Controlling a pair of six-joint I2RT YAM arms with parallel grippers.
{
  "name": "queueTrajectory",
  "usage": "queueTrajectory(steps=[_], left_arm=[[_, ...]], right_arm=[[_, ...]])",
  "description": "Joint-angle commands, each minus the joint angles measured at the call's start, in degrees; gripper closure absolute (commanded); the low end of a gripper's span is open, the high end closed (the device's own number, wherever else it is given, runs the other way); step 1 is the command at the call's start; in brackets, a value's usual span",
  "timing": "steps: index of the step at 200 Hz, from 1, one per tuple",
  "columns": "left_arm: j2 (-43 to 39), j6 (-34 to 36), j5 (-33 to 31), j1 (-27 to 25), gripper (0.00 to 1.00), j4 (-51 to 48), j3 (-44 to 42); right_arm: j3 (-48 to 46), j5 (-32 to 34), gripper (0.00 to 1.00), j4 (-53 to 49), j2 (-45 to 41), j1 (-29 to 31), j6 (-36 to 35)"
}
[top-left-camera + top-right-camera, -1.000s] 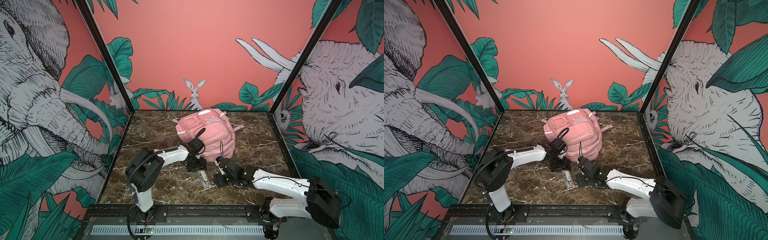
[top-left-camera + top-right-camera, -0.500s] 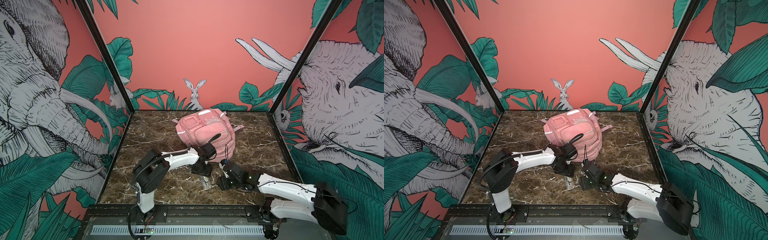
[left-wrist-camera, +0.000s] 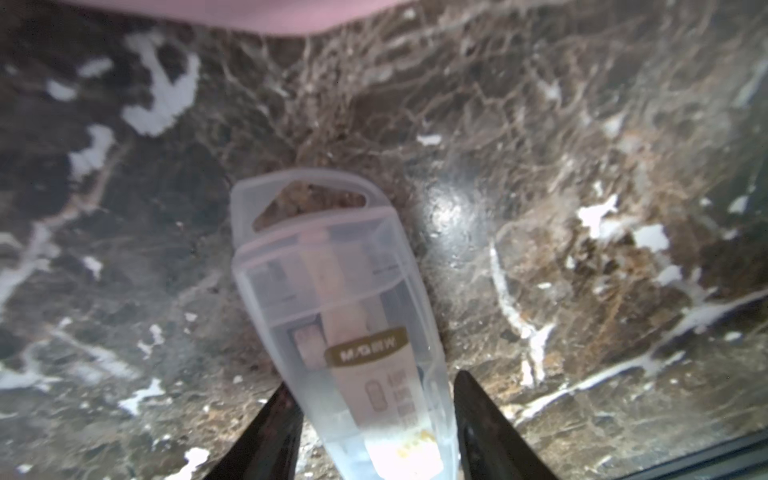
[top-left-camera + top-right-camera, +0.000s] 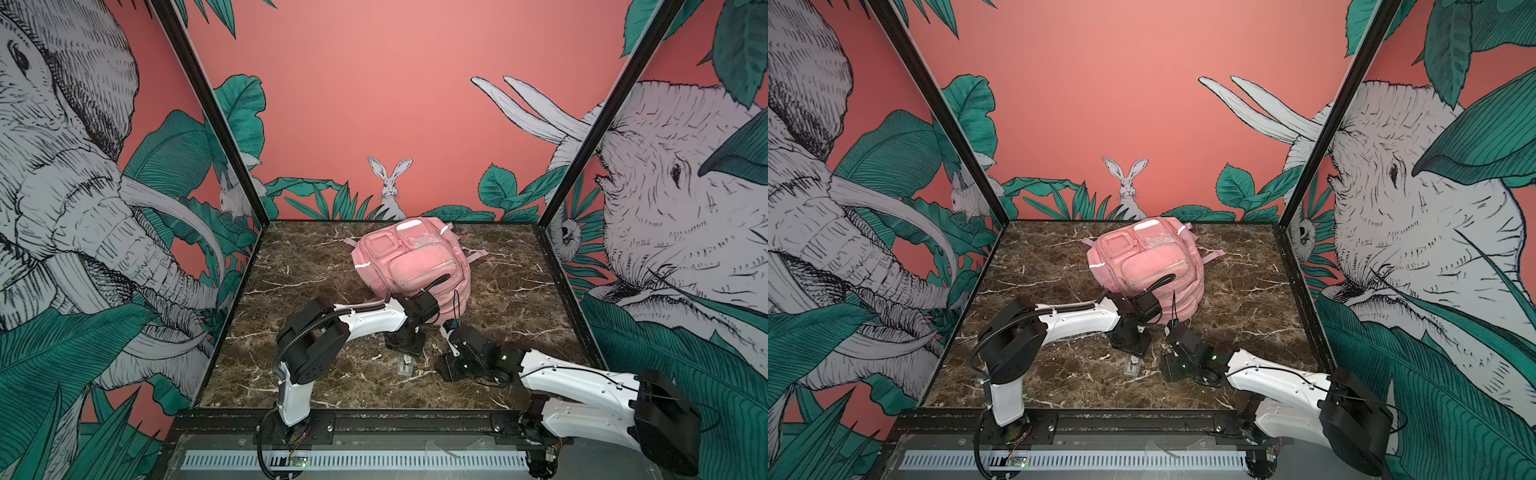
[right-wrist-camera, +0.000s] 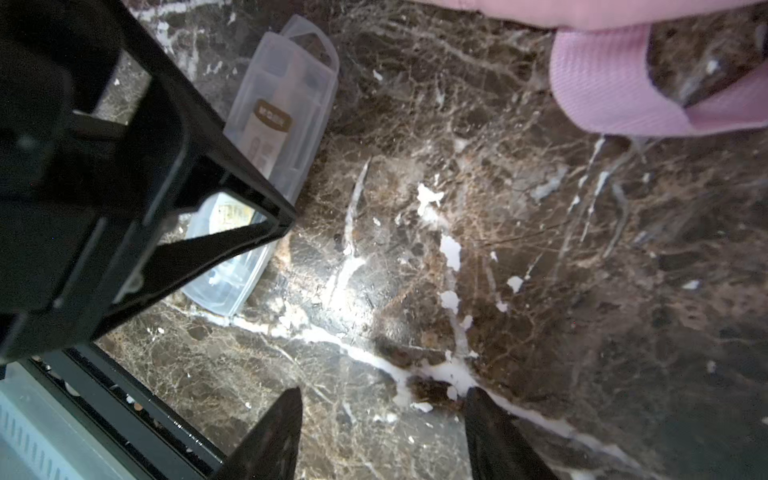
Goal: Pack the student bag
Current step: 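Grasp the clear pencil case with the left gripper while the right draws back, then grasp the pencil case with the right gripper while the left gripper releases it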
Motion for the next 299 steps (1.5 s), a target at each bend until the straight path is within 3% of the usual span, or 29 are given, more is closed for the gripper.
queueTrajectory(steps=[1,28,64,138,178,214,245,299], left_arm=[[0.23,1.46,-3.55,-0.43,0.37,-4.03,1.39],[0.96,0.64,-3.10,-0.43,0.32,-2.49,1.11],[0.89,-0.94,-2.60,-0.34,0.32,1.01,-0.20],[0.49,-2.44,-2.09,0.40,0.38,5.48,-0.37],[-0.41,-2.39,-0.95,0.72,0.50,5.80,-1.66],[-3.81,-1.79,0.02,0.98,0.57,5.96,-3.60],[-10.76,-2.47,0.45,2.23,0.57,7.54,-5.51],[-18.51,-4.94,9.77,10.40,0.55,15.06,-9.18]], right_arm=[[-0.98,-0.43,0.38,1.19,-0.06,-0.24,0.32],[-0.63,-0.96,0.38,1.50,0.81,-0.25,0.10],[-0.98,-0.96,0.38,1.88,1.08,-0.23,-0.08],[-1.78,-2.37,0.39,3.62,2.26,-0.25,0.36],[-1.91,-2.35,0.39,3.37,2.33,-0.23,0.41],[-1.28,-2.91,0.39,3.72,3.02,-0.27,0.01],[-0.66,-4.58,0.38,6.43,3.14,-0.24,0.43],[-1.24,-9.96,0.36,19.26,1.79,-0.23,3.84]])
